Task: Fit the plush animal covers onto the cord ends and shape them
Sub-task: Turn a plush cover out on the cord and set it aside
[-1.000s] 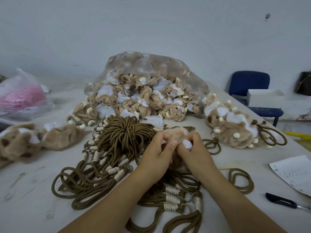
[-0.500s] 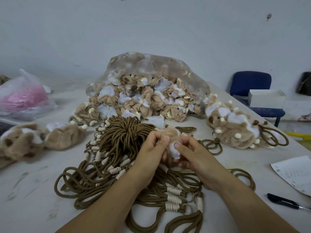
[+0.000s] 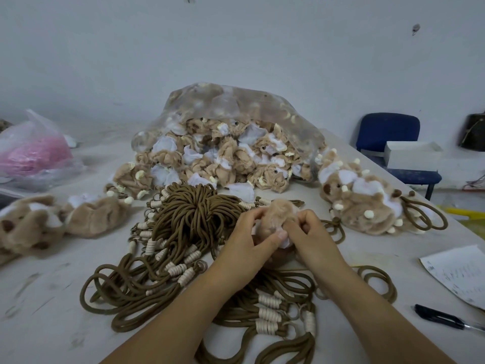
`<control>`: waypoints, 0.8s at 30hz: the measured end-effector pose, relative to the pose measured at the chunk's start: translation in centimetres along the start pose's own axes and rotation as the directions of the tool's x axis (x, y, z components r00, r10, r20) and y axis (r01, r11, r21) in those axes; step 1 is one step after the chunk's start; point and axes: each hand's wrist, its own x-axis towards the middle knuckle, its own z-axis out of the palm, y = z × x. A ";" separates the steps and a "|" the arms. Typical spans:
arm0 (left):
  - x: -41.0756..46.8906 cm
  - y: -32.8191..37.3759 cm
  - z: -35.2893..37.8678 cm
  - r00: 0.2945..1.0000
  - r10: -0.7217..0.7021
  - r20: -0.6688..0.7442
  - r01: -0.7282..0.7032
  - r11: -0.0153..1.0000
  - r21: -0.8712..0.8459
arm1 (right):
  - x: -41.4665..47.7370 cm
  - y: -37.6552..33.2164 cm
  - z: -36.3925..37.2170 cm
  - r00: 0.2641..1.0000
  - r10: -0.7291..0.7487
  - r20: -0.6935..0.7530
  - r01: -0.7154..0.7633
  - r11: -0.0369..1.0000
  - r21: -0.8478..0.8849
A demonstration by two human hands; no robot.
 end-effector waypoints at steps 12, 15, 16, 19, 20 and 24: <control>0.5 -0.8 -0.8 0.990 -0.020 -0.138 0.048 0.978 0.201 | -0.5 -0.2 -0.5 0.971 0.015 0.237 -0.041 0.994 0.103; 0.6 -0.8 -0.7 0.988 -0.020 -0.156 0.052 0.977 0.205 | -0.5 -0.3 -0.5 0.970 -0.045 0.241 0.035 0.998 0.046; 0.6 -0.8 -0.7 0.987 -0.018 -0.160 0.051 0.977 0.206 | -0.4 -0.4 -0.5 0.969 -0.053 0.243 0.040 0.998 0.056; 0.6 -0.5 -0.7 0.982 -0.017 -0.186 0.055 0.977 0.204 | -0.5 -0.6 -0.4 0.960 -0.066 0.271 0.048 0.996 0.072; 0.6 -0.5 -0.7 0.980 -0.026 -0.196 0.065 0.979 0.196 | -0.6 -0.7 -0.4 0.957 -0.074 0.281 0.058 0.996 0.067; 0.7 -0.5 -0.9 0.967 -0.110 -0.229 0.137 0.985 0.106 | -0.9 -0.8 0.0 0.952 -0.067 0.299 0.053 0.997 0.057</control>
